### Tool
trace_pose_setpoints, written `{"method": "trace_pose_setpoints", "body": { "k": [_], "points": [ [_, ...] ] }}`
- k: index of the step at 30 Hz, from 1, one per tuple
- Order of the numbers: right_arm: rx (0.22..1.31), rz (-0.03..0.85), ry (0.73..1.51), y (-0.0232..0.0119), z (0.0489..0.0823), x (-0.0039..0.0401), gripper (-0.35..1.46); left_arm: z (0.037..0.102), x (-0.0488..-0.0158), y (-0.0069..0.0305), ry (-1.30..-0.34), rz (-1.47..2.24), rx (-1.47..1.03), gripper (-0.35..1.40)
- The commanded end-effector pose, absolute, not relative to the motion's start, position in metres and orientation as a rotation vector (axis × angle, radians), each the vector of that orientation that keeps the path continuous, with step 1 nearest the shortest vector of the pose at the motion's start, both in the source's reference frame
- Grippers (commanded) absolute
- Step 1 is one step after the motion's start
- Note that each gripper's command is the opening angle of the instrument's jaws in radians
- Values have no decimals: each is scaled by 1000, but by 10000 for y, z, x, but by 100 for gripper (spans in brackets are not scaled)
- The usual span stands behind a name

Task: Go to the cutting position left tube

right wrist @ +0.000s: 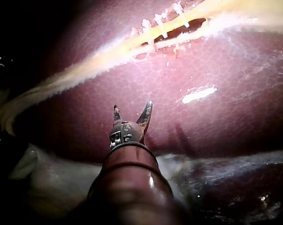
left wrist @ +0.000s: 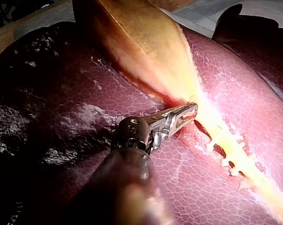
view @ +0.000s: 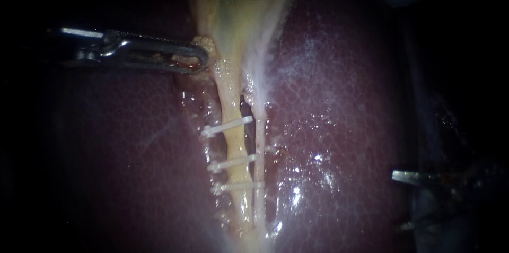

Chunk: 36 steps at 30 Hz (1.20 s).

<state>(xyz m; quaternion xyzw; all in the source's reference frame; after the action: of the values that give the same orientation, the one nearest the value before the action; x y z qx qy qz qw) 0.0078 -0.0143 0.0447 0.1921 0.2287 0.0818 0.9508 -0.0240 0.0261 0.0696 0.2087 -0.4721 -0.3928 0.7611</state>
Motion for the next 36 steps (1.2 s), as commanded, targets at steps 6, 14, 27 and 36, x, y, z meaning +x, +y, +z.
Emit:
{"method": "trace_pose_setpoints", "body": {
  "k": [6,14,27,36],
  "points": [
    [392,167,466,-143,447,79,139,693,-237,262,-1028,-854,457,-35],
    [397,166,467,-143,447,80,139,662,-206,284,-1019,-866,465,-35],
    [441,163,481,-142,447,90,139,651,-192,292,-1026,-881,454,-35],
    [545,198,631,-122,445,118,141,651,-192,291,-1025,-882,454,-35]
  ]
}}
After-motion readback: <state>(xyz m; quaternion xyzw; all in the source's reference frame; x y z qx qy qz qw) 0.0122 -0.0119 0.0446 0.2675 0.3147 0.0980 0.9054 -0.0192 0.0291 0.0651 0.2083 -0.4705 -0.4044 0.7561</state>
